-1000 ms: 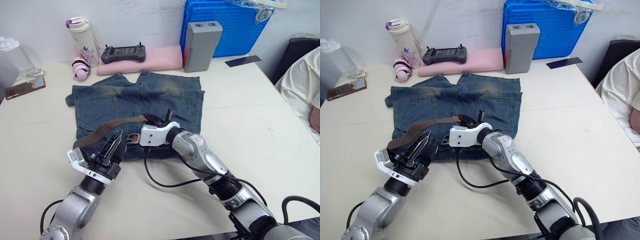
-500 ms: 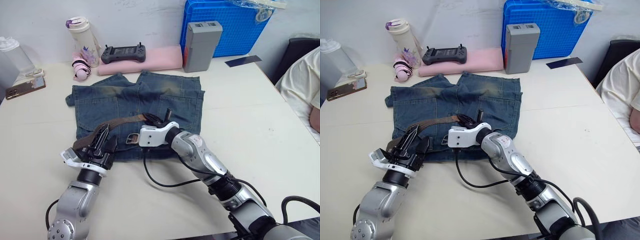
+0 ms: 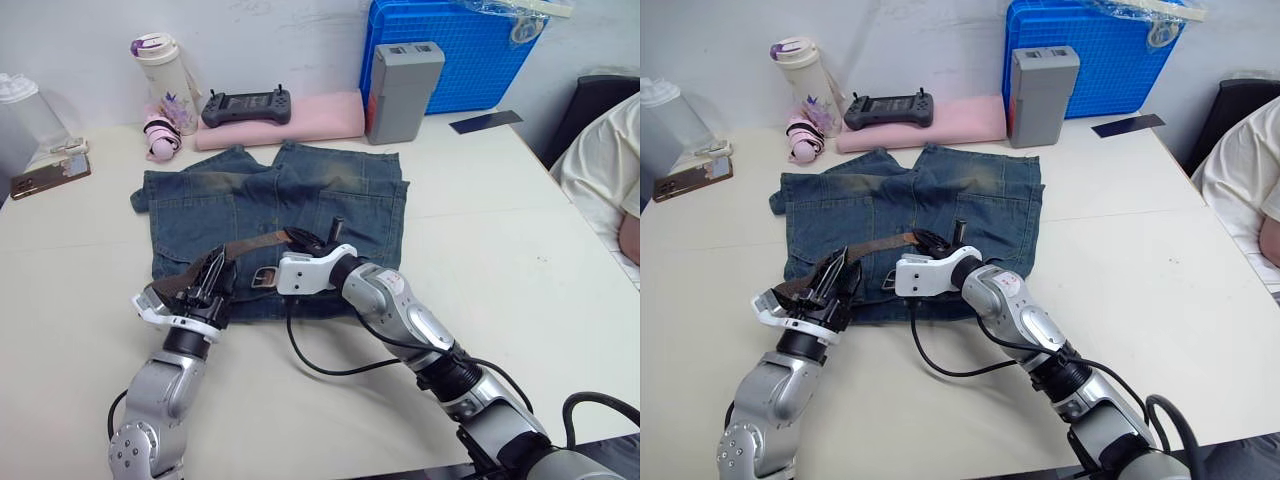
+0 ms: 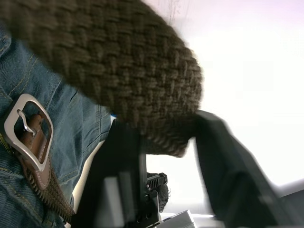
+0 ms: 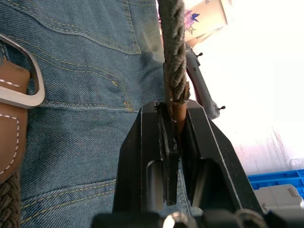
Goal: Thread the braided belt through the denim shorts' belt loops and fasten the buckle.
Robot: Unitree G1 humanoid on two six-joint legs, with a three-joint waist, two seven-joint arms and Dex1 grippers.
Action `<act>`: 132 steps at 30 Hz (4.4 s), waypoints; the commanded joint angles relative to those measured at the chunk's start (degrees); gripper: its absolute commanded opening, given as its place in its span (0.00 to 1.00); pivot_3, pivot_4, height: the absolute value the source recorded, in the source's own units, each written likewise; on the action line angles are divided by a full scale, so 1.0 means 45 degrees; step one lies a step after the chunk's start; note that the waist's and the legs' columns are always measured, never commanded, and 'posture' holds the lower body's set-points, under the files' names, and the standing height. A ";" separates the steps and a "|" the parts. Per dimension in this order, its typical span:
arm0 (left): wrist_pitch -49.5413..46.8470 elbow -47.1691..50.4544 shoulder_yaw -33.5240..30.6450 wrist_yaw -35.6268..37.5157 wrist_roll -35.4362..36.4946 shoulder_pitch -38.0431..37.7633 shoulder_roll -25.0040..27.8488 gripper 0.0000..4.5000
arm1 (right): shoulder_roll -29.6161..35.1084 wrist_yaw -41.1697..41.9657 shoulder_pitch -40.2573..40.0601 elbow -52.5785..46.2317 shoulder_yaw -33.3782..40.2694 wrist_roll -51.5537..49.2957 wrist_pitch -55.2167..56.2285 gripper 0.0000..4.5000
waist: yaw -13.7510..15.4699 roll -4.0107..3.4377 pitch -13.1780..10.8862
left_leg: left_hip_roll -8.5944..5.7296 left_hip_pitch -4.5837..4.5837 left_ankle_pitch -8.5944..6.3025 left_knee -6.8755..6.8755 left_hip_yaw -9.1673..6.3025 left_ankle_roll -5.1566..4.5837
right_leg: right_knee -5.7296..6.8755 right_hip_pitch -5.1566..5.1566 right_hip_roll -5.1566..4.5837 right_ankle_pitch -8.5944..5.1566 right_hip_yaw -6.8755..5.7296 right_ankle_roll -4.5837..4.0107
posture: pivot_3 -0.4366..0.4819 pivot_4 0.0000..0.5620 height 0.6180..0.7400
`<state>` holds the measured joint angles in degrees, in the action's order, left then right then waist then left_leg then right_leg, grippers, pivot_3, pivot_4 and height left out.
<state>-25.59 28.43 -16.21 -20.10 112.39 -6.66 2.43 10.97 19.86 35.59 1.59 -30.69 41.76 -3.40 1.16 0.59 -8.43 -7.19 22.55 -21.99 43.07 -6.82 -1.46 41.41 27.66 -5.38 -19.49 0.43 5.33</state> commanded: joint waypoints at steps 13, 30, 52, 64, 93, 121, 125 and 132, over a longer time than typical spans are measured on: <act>0.0336 0.1559 -0.1745 -0.0121 0.0136 0.0120 0.1273 0.00 | 0.0013 0.2654 -0.0452 -0.1054 0.1245 -0.3852 0.0062 0.78 | -0.0005 0.0016 -0.0016 | 0.0006 0.0000 -0.0002 -0.0004 -0.0005 0.0004 | -0.0007 0.0000 0.0006 0.0000 -0.0002 -0.0001 | 0.48 0.27 0.47; -0.3355 -0.1070 -0.5516 0.2092 0.0136 -0.2865 0.4468 0.00 | 0.2120 0.7127 -0.1695 -0.4328 0.3442 -1.0618 -0.4107 0.99 | 0.0045 0.0008 -0.0038 | 0.0022 -0.0031 -0.0010 -0.0090 -0.0046 -0.0005 | -0.0115 -0.0045 0.0011 0.0000 -0.0015 -0.0001 | 0.48 0.27 0.47; -0.5175 -0.3171 -0.3890 0.2045 -0.0903 -0.1861 0.7779 0.00 | 0.2854 0.6812 -0.1883 -0.4957 0.3528 -1.1191 -0.5181 0.99 | 0.0032 0.0007 -0.0040 | 0.0031 -0.0054 -0.0004 -0.0204 -0.0051 -0.0007 | -0.0206 -0.0055 0.0010 0.0002 -0.0018 0.0003 | 0.48 0.27 0.47; -0.6884 -0.5745 -0.1376 0.6776 -0.6100 0.1216 1.1896 0.00 | 0.3115 0.7060 -0.1691 -0.4848 0.3019 -1.1113 -0.4851 0.99 | -0.0019 -0.0011 -0.0049 | 0.0028 -0.0058 0.0005 -0.0239 -0.0055 -0.0002 | -0.0212 -0.0046 0.0010 0.0004 -0.0018 0.0006 | 0.48 0.27 0.47; -0.1765 -0.9967 0.4168 1.5582 -1.6569 0.6243 1.0857 0.00 | 0.2956 0.5524 -0.1242 -0.2603 0.1444 -0.7434 0.1069 0.99 | 0.0035 -0.0015 -0.0051 | 0.0001 -0.0051 0.0026 -0.0205 -0.0089 -0.0010 | -0.0194 -0.0054 -0.0006 0.0015 -0.0039 0.0024 | 0.48 0.27 0.47; 0.0884 -1.2228 0.3764 1.8922 -2.0013 0.7546 1.0713 0.00 | 0.2677 0.4987 -0.0854 -0.1073 0.0822 -0.5895 0.4333 0.99 | -0.0296 -0.0014 -0.0052 | 0.0003 -0.0040 0.0037 -0.0211 -0.0091 0.0008 | -0.0146 -0.0013 0.0001 0.0009 -0.0042 0.0013 | 0.48 0.27 0.47; 0.1080 -1.2594 0.3814 1.9206 -2.0269 0.8189 0.9996 0.00 | 0.2642 0.4656 -0.0672 -0.0477 0.0496 -0.5133 0.5443 0.99 | -0.0164 -0.0009 -0.0048 | -0.0015 -0.0035 0.0037 -0.0186 -0.0103 0.0002 | -0.0137 -0.0021 -0.0011 0.0010 -0.0053 0.0014 | 0.48 0.27 0.47; 0.1410 -1.3070 0.3864 1.9699 -2.0793 0.8611 0.9276 0.00 | 0.2092 0.3459 -0.0043 0.0842 -0.0047 -0.3450 0.6916 0.99 | -0.0123 -0.0008 -0.0047 | -0.0020 -0.0033 0.0036 -0.0178 -0.0102 0.0000 | -0.0114 -0.0012 -0.0013 0.0010 -0.0052 0.0014 | 0.48 0.27 0.47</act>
<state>-19.65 -30.20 0.75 67.01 19.29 31.77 45.35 21.64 38.47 33.46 4.23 -29.76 23.10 24.39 0.61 0.55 -8.64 -7.28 22.40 -21.83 42.28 -7.28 -1.46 40.90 27.61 -5.44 -19.44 0.19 5.39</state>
